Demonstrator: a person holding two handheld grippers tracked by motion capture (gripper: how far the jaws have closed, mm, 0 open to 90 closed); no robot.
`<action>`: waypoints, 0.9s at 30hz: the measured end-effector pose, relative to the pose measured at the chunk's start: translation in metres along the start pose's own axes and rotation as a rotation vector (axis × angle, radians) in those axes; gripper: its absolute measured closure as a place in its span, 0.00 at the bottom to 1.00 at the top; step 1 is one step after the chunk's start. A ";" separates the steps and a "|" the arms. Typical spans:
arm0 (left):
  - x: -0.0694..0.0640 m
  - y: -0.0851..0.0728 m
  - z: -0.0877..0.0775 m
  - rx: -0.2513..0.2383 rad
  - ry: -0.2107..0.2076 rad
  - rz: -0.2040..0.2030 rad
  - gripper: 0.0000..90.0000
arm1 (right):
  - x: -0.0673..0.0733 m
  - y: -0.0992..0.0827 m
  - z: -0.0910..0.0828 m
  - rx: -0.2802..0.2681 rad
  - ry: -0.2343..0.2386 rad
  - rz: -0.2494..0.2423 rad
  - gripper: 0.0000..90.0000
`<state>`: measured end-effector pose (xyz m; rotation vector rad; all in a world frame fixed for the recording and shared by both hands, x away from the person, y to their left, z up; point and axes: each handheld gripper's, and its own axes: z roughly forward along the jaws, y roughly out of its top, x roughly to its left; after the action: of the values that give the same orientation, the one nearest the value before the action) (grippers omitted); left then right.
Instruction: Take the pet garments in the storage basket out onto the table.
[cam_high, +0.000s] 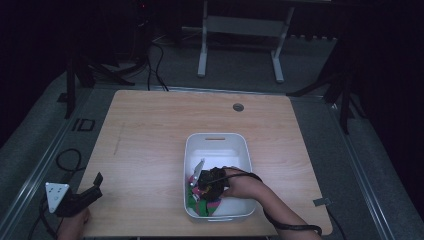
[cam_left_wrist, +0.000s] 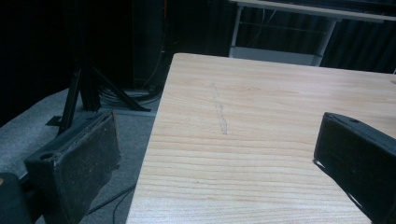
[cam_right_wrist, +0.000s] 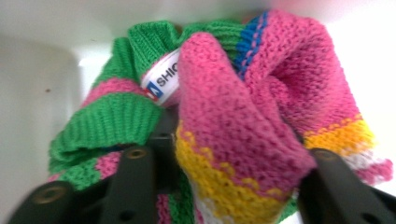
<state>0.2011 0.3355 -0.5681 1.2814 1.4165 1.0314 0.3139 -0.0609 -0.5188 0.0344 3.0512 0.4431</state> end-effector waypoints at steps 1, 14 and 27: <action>0.000 0.000 0.000 0.000 0.000 0.000 0.01 | 0.001 0.000 -0.001 -0.009 -0.002 -0.010 0.67; 0.000 0.000 0.000 0.000 0.001 0.001 0.01 | -0.010 -0.018 -0.073 -0.204 -0.085 0.041 0.72; 0.000 0.000 0.000 -0.003 0.003 -0.001 0.01 | -0.015 -0.018 -0.141 -0.327 -0.151 0.029 0.71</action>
<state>0.2012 0.3354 -0.5681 1.2769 1.4168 1.0346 0.3198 -0.1181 -0.3884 0.0929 2.7967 0.8903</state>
